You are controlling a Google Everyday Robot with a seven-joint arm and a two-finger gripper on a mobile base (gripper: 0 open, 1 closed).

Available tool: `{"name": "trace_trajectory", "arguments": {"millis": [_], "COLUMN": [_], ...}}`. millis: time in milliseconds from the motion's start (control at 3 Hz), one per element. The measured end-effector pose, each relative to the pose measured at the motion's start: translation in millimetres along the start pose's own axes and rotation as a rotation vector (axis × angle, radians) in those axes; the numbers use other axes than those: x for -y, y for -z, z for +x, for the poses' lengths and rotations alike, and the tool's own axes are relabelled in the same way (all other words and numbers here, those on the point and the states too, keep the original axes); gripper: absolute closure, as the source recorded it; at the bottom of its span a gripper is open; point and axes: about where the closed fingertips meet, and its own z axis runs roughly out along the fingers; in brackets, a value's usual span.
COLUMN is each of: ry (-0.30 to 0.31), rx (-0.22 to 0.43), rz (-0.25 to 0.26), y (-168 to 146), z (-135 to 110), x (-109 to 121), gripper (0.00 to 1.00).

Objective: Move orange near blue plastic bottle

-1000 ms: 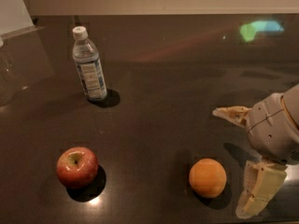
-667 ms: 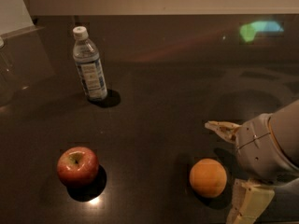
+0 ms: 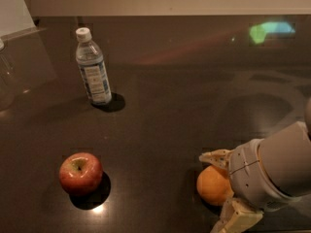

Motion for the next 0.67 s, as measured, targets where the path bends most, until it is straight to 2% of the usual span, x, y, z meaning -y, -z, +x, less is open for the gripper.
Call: {"name": "trace_trajectory", "arguments": {"millis": [667], "ry": [-0.026], "rx": [0.028], "rz": [0.001], "y": [18.8], "z": [-9.8], "x": [16.9], "gripper": [0.7]}}
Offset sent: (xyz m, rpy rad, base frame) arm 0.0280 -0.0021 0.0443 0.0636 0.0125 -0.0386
